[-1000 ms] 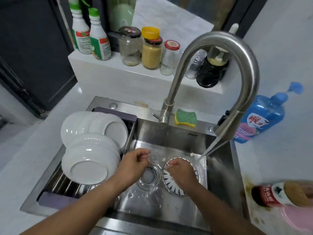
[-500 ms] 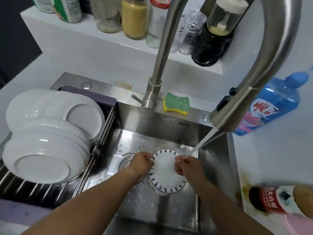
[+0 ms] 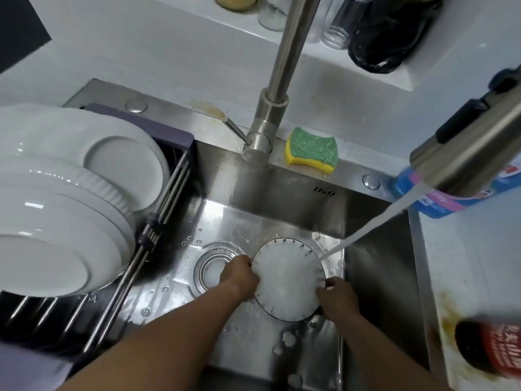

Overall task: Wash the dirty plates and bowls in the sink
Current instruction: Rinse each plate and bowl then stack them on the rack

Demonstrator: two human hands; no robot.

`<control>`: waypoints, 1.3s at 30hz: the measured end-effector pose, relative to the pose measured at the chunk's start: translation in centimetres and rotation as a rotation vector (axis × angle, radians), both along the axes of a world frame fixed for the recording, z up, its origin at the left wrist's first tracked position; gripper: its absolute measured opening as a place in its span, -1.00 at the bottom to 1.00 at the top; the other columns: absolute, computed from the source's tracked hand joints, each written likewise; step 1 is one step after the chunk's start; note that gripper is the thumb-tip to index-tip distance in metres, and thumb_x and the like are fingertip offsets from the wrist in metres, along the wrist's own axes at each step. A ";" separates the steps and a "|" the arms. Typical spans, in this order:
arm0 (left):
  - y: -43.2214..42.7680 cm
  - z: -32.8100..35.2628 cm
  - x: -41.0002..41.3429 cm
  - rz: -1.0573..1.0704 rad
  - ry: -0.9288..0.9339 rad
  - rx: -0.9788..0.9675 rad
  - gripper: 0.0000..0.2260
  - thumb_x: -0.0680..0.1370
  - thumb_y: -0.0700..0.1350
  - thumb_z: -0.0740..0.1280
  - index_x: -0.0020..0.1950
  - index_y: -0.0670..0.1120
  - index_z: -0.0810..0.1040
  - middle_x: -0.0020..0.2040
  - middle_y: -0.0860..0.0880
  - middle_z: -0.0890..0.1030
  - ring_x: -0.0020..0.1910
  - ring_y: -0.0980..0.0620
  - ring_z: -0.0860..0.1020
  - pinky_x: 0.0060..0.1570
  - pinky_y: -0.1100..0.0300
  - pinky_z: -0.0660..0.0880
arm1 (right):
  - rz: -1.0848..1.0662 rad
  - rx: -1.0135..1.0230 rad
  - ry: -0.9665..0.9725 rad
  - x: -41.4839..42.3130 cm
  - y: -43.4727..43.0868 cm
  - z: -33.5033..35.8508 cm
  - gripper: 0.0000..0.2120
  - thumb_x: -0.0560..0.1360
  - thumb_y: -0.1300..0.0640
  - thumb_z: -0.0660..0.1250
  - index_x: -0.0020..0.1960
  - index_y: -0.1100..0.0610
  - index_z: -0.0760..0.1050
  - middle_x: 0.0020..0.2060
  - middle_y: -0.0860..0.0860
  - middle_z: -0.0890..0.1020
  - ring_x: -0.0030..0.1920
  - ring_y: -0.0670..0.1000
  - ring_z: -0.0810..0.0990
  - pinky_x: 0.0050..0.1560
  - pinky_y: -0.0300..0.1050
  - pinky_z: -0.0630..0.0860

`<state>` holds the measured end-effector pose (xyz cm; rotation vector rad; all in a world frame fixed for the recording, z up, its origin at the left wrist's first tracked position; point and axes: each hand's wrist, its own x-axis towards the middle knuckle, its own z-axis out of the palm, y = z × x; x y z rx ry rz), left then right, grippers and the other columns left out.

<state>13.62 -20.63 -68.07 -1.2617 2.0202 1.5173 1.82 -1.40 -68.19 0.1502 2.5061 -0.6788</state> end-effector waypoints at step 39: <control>-1.3 24.7 6.9 -0.308 0.458 0.037 -0.62 0.56 0.26 0.35 0.33 0.17 0.57 0.40 0.24 0.43 0.40 0.25 0.38 0.37 0.26 0.29 | 0.038 -0.203 -0.316 0.1 -3.1 28.1 -0.73 0.63 0.23 0.15 -0.03 0.35 0.56 -0.52 0.16 0.59 -0.49 0.03 0.58 -0.36 -0.16 0.55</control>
